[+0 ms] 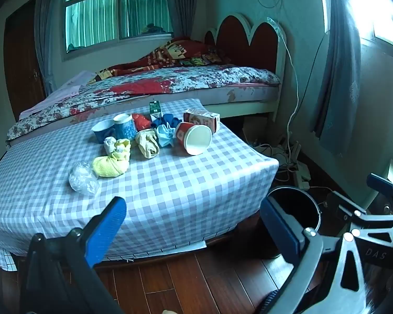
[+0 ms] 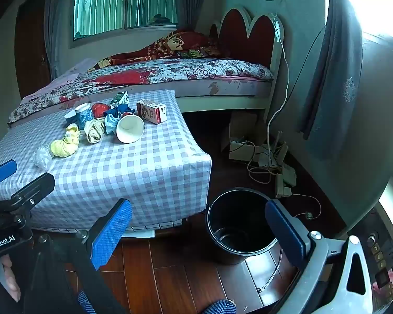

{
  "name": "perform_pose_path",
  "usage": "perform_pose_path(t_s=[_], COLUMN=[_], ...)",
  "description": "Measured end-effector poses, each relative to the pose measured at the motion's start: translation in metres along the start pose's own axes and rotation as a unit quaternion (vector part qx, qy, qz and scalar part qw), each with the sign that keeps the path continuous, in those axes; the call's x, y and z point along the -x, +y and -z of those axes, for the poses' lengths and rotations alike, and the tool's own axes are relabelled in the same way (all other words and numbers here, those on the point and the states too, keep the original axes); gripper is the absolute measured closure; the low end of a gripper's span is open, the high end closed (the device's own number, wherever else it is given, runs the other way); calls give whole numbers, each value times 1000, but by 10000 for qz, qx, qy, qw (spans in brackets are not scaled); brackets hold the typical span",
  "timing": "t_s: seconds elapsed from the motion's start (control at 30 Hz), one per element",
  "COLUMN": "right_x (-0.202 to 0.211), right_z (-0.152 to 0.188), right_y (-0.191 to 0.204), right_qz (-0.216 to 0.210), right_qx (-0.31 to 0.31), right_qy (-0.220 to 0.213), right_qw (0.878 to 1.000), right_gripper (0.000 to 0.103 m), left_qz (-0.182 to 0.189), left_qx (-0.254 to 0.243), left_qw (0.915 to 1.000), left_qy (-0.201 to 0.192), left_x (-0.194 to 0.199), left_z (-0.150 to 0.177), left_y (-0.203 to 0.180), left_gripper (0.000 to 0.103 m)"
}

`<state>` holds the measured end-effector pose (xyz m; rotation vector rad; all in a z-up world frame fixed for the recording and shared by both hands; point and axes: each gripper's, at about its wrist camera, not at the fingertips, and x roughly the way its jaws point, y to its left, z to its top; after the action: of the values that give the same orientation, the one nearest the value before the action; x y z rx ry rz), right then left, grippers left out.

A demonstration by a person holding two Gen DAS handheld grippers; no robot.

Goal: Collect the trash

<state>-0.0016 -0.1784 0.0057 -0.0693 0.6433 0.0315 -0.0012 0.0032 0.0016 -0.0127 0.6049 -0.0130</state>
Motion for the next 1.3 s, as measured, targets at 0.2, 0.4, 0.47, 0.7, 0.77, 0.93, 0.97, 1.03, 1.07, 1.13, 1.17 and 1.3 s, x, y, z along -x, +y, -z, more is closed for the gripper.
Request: perform_pose_path(t_s=[0.2,0.4,0.47,0.7,0.77,0.93,0.97,1.03,1.07,1.13,1.17,1.3], right_x=[0,2,-3,-3,-3,-4,-4,-4,-4,-4,-4,-4], right_z=[-1,-3,-2,-2,-1,1,0,1,1,0,0,2], right_y=[0,-1,0,2,2,2,0,0,0,0,0,0], right_qz=[-48,-39,-28,-25,-31,-47,-46,-50,-50,-45,-50,-50], right_qx=[-89,-50,-11,-13,-26,-47,-49,-56,-56,-49,-52,-60], right_qy=[65,93,108,112,96,103,101,102,100,105,104,106], right_qw=[9999,9999,9999,9999,9999,9999,9999,9999,9999,9999,9999,9999], right_gripper=[1,1,1,1,1,1,1,1,1,1,1,1], left_qz=[-138,-145,-136,-152,-159,-148,-150,-161,-157,-163,-157,-168], left_qx=[-94,-92,-76,-91,-93,-84,-82,-84,-86,-85,-84,-87], left_qw=[9998,9998,9999,9998,9998,9998,9998,9998,9998,9998,9998,9998], left_qy=[53,71,69,56,57,69,71,62,65,67,67,57], left_x=[2,0,-1,-3,-3,-3,-3,-3,-3,-3,-3,-4], left_z=[-4,-4,-6,1,1,0,1,1,1,1,1,1], left_y=[-2,-2,1,5,6,6,6,5,6,5,6,6], left_gripper=[1,1,1,1,1,1,1,1,1,1,1,1])
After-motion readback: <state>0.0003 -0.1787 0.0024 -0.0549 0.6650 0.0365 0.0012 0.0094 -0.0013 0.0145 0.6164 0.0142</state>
